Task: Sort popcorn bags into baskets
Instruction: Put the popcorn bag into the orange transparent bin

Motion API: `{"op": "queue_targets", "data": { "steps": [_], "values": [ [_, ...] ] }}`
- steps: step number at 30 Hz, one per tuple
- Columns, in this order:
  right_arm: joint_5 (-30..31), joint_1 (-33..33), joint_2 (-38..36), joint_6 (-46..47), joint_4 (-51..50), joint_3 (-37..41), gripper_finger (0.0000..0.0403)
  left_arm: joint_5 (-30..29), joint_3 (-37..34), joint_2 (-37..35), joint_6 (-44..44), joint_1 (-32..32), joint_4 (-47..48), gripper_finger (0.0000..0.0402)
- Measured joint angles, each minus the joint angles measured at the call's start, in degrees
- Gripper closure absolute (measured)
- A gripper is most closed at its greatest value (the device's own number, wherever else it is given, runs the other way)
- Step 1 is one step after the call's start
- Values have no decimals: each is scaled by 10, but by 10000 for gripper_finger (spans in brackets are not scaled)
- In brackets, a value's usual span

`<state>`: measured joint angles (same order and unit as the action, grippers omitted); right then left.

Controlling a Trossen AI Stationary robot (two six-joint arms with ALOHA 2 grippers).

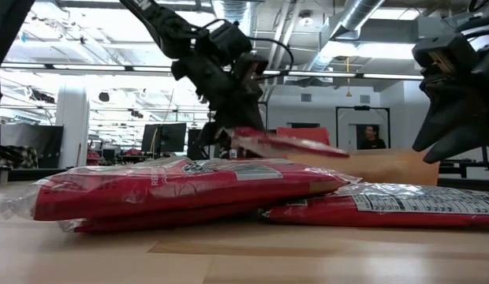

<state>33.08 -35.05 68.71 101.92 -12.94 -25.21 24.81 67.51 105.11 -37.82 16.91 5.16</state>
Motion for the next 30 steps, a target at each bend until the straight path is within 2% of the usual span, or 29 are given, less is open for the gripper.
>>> {"op": "queue_targets", "data": {
  "steps": [10,14,19,24,30],
  "values": [
    [0,0,0,0,2,0,278,-34,1,-23,-66,30,-93,401],
    [0,0,0,0,2,0,278,-78,25,-22,-50,52,-95,401],
    [0,0,0,-1,0,0,278,-104,105,12,-2,76,-64,401],
    [0,0,0,-5,0,0,278,-124,212,75,65,88,20,401],
    [0,0,0,-9,-1,0,278,-138,326,156,93,91,57,401]
  ]
}}
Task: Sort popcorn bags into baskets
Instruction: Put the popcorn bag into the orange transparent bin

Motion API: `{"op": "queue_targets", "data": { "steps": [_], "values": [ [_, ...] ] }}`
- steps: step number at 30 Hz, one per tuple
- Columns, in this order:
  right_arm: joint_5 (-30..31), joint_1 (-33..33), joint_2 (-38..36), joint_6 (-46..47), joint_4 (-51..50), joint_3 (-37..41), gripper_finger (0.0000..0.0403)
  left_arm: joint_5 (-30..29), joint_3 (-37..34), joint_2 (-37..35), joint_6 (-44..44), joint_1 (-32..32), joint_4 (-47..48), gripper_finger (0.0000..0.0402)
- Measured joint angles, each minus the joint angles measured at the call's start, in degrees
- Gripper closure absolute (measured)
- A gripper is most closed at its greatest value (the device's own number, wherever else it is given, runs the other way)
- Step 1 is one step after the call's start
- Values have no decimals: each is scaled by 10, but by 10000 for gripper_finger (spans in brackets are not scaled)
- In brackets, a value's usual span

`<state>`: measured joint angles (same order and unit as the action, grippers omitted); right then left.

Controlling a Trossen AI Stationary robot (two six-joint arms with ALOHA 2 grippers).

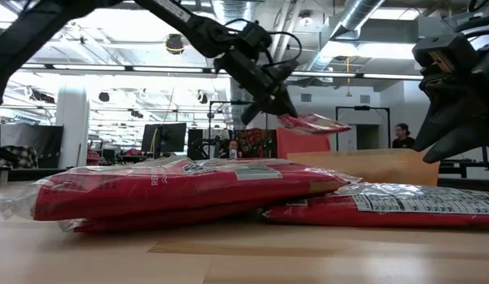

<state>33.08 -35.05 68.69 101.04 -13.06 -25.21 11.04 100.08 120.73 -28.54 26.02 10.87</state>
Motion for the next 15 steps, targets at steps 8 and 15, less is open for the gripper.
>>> {"op": "queue_targets", "data": {
  "steps": [8,15],
  "values": [
    [0,0,0,-6,0,0,278,-12,107,88,31,-5,49,401],
    [0,0,0,-6,0,0,278,-32,116,110,31,-10,51,401]
  ]
}}
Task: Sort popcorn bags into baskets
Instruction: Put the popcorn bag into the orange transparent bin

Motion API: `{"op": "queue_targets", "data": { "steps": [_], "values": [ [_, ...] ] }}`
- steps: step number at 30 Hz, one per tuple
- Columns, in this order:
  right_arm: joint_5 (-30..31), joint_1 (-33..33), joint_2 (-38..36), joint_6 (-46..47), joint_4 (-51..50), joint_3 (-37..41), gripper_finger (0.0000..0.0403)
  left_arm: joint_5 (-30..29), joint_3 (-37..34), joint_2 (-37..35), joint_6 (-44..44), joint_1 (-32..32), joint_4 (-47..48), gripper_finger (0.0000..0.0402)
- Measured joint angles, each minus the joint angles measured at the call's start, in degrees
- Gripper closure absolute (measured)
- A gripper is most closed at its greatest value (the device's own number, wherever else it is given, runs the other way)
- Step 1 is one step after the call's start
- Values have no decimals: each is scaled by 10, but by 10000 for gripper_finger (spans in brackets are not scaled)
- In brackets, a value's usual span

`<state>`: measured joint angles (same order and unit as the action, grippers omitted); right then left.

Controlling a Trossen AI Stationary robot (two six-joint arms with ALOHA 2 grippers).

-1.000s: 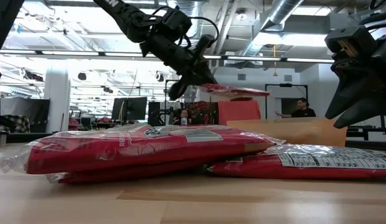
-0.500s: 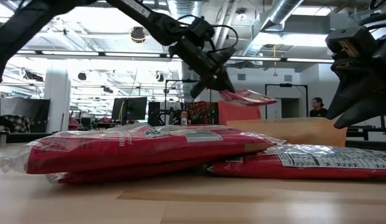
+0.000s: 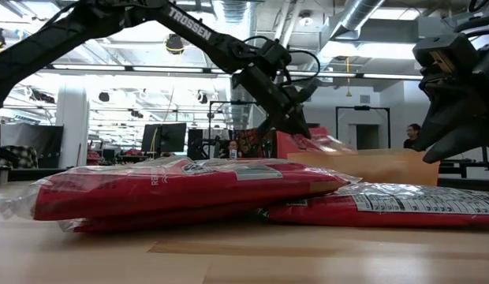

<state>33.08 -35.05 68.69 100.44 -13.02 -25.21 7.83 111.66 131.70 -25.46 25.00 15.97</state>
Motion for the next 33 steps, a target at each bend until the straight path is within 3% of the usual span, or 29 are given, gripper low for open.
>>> {"op": "queue_targets", "data": {
  "steps": [3,16,21,30,33],
  "values": [
    [0,0,0,0,0,0,278,-22,0,0,11,-3,-8,400],
    [0,7,0,-5,-2,0,278,9,0,29,-28,-20,-32,371],
    [-1,7,0,-7,-2,0,278,22,0,33,1,-24,-27,361],
    [-1,7,0,-20,-2,0,278,23,1,-10,79,-3,21,266],
    [-1,7,0,-20,-2,0,278,48,0,-27,104,3,64,231]
  ]
}}
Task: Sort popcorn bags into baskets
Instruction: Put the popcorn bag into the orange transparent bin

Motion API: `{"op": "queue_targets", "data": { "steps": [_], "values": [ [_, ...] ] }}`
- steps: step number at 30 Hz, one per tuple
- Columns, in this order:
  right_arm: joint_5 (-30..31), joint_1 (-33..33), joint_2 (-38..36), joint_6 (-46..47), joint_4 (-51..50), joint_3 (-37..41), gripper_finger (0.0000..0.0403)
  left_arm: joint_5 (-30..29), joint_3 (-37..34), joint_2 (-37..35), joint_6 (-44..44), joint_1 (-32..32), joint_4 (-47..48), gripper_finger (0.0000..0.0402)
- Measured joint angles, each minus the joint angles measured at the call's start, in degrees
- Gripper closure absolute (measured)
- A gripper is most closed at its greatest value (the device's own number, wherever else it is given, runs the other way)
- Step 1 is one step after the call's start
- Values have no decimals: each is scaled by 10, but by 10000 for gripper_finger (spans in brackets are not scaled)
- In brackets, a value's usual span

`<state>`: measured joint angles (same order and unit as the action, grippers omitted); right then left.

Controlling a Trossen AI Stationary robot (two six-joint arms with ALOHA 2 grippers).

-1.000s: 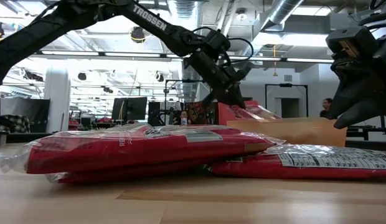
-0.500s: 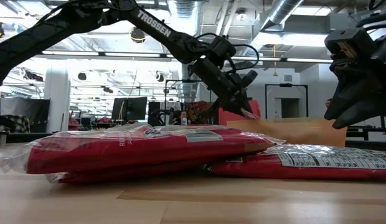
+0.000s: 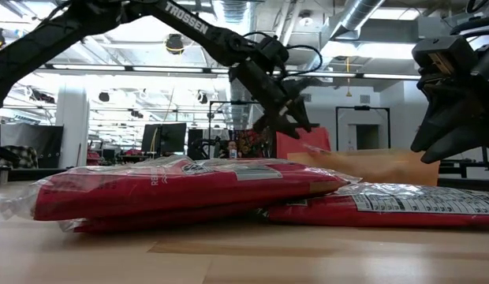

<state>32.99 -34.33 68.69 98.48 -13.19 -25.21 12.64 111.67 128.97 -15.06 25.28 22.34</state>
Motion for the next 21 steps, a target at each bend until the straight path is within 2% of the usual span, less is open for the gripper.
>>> {"op": "queue_targets", "data": {
  "steps": [3,5,8,11,14,15,21],
  "values": [
    [0,0,0,-1,0,0,278,51,0,-34,20,8,47,211],
    [0,0,0,-1,0,0,278,86,0,-54,43,9,78,212],
    [0,2,0,-9,-4,0,278,41,0,-66,99,-7,91,241],
    [0,10,0,-14,-6,0,278,-12,0,-67,151,-31,87,299],
    [0,18,0,-15,-7,0,278,-8,0,-63,172,-51,67,375],
    [0,19,0,-15,-8,0,278,0,0,-61,177,-55,69,387],
    [-1,22,0,-15,-9,0,278,-51,-10,-60,233,-72,71,400]
  ]
}}
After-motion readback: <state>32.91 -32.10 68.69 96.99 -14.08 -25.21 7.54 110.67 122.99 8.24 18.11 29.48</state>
